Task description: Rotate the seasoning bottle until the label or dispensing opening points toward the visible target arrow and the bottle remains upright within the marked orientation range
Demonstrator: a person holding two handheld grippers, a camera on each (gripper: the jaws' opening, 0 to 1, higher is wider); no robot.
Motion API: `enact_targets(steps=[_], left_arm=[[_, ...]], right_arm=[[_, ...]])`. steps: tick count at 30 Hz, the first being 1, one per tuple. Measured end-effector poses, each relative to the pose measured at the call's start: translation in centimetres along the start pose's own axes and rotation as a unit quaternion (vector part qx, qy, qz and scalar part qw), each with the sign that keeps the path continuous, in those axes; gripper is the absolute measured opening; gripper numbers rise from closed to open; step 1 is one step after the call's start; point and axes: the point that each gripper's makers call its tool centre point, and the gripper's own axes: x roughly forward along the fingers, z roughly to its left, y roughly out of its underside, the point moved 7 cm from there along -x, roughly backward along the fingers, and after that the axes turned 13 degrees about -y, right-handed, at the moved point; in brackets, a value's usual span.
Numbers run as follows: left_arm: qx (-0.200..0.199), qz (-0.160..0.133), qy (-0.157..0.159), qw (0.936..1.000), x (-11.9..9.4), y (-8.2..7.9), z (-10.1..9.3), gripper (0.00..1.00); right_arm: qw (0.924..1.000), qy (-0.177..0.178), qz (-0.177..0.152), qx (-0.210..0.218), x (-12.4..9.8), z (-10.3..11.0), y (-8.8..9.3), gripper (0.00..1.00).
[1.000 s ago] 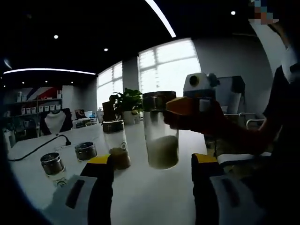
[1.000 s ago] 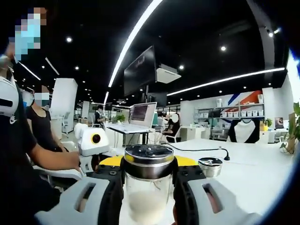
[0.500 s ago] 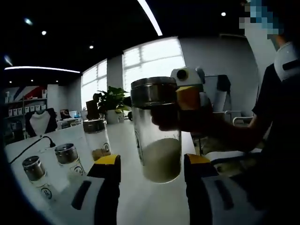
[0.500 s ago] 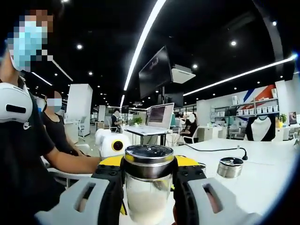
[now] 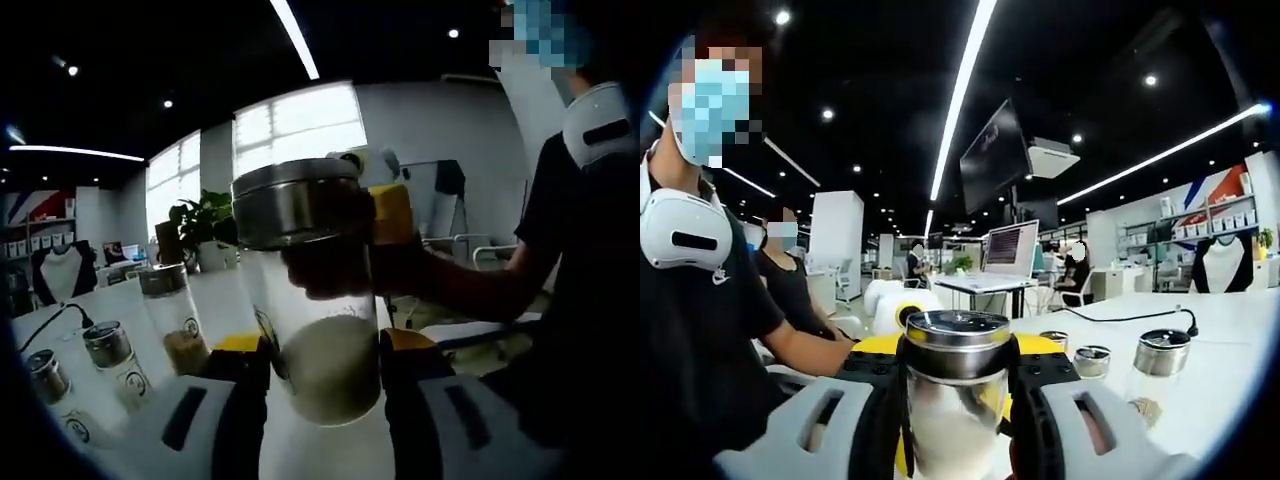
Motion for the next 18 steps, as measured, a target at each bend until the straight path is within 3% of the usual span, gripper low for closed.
enact_targets(steps=[4,6,9,12,15,18], left_arm=[[0.013,0.017,-0.05,0.9985,0.1,0.2,0.5,0.45],[0.018,0.039,-0.096,0.9944,0.2,0.3,0.7,0.45],[0.023,0.051,-0.154,0.9864,0.1,0.2,1.2,0.44],[-0.006,0.059,-0.172,0.9833,-0.2,0.1,1.4,0.43],[-0.008,0.076,-0.211,0.9744,-0.7,0.3,2.0,0.43],[-0.003,0.089,-0.226,0.9701,-0.9,0.6,2.3,0.43]], right_arm=[[0.9995,0.025,0.014,-0.016,0.2,-0.3,0.3,0.39],[0.9963,0.053,0.051,-0.043,0.7,-0.3,0.6,0.39],[0.9923,0.073,0.069,-0.072,1.4,-0.2,0.6,0.39],[0.9918,0.089,0.06,-0.069,1.8,-0.4,0.6,0.39],[0.9907,0.111,0.052,-0.059,1.9,-0.7,0.9,0.38],[0.9878,0.131,0.056,-0.063,2.2,-1.0,1.4,0.38]])
